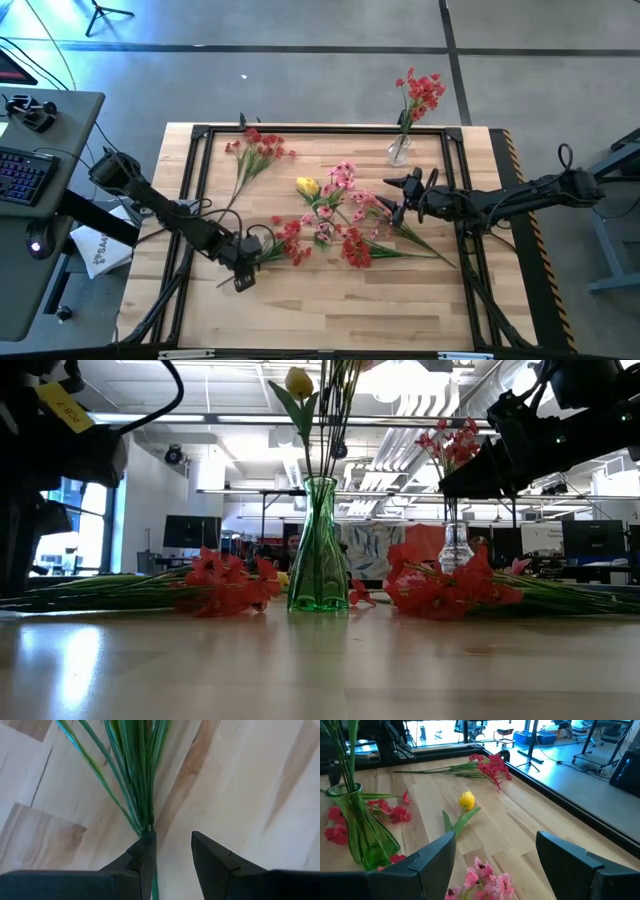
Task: Sort flowers into vase by color
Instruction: Put the bottom left red flowers into the transparent vase
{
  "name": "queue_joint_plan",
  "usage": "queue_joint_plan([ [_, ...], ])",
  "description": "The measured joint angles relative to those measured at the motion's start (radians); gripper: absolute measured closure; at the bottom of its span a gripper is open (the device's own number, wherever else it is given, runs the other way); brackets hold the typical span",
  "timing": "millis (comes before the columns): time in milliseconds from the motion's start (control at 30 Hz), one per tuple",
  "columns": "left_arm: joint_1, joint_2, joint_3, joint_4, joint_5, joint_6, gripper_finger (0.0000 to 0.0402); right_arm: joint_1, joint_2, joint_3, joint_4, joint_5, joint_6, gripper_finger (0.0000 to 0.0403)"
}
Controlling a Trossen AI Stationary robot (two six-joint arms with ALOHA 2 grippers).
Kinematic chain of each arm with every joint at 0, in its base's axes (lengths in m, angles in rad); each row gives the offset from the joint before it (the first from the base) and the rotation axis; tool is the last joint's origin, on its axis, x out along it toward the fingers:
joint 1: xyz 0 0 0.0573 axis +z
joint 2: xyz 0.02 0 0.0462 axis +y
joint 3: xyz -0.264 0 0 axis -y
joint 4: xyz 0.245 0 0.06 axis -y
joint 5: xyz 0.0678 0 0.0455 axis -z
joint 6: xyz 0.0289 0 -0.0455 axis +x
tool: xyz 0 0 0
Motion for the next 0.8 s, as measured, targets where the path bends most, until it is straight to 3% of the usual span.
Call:
queue_joint_plan([
  [333, 0.0, 0.021, 0.003, -0.089, 0.015, 0.001, 0.0311, 0.0, 0.0, 0.0, -0.024, 0.0, 0.018, 0.0133],
  [567, 0.0, 0.029, 0.023, -0.14, 0.282, -0.086, 0.0335, 0.0, 0.0, 0.0, -0.022, 0.0, 0.018, 0.0133],
  [633, -0.006, 0.029, 0.044, -0.198, 0.316, -0.119, 0.0343, 0.0, 0.0, 0.0, -0.022, 0.0, 0.018, 0.0133],
  [800, -0.042, 0.029, 0.037, -0.202, 0.229, -0.218, 0.0355, 0.0, 0.0, 0.0, -0.022, 0.0, 0.029, 0.0133],
])
